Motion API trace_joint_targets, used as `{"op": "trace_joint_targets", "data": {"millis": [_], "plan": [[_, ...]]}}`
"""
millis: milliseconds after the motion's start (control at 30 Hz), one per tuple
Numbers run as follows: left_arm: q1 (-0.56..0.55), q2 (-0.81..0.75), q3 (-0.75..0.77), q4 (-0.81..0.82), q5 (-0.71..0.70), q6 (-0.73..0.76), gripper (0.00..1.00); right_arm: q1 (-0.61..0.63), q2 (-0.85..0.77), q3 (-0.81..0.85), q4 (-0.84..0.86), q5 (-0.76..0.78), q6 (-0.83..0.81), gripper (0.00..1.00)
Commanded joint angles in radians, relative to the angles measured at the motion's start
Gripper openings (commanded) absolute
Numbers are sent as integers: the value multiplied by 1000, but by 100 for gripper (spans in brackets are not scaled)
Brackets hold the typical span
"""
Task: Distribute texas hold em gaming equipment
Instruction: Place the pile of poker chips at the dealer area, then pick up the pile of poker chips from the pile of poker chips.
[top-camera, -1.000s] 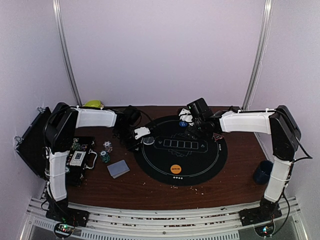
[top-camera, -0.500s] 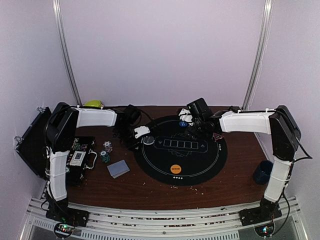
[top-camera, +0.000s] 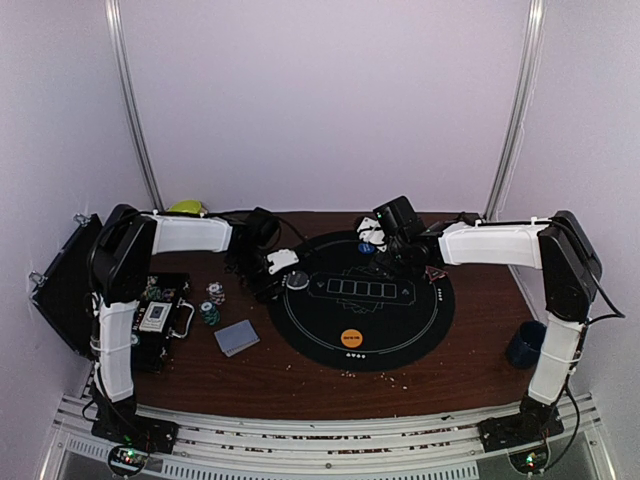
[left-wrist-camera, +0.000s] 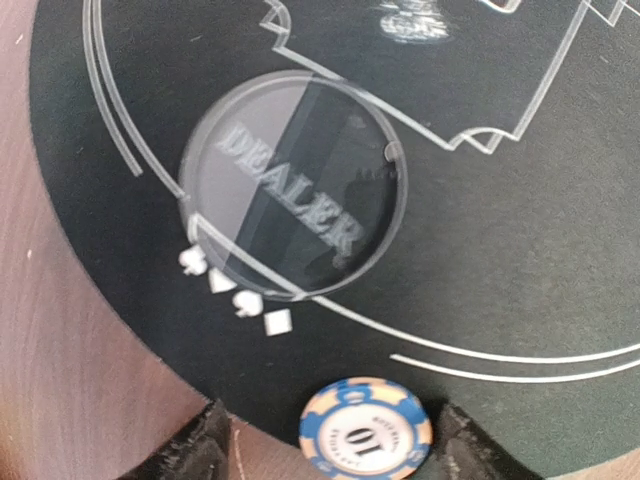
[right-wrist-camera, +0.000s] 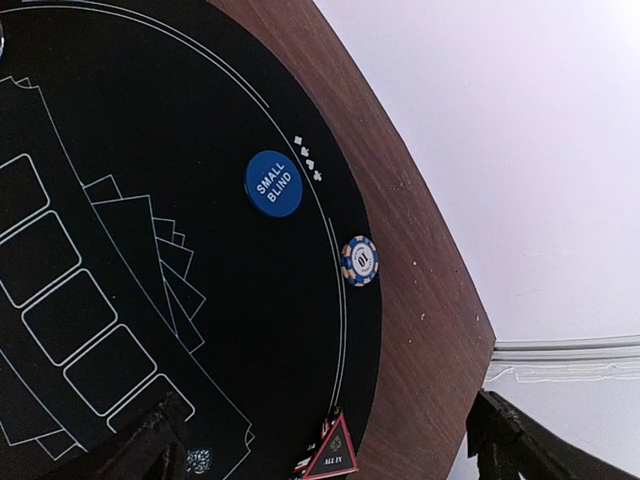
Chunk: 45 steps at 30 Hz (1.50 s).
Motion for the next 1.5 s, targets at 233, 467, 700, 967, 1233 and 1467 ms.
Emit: {"op": "trace_joint_targets", "data": {"millis": [233,467,700,967,1233,1467], "plan": [[16,-219,-51,39,15,7,95,6,-16,-14,14,22,-2,100],[114,-388,-99,44,-17,-10,98,9,-12,-11,10,22,-1,100],[260,-475,-206,54,-26,-62,98,14,-13,-12,11,25,-2,100],[381,-484,-304,58,24,-103,98,25,-15,-12,11,25,-2,100],[399,-428,-321,63,108,-97,98,37,-17,-18,20,36,-9,100],[395,-375,-319,63,151,-93,98,45,-8,-21,25,45,-15,100]]}}
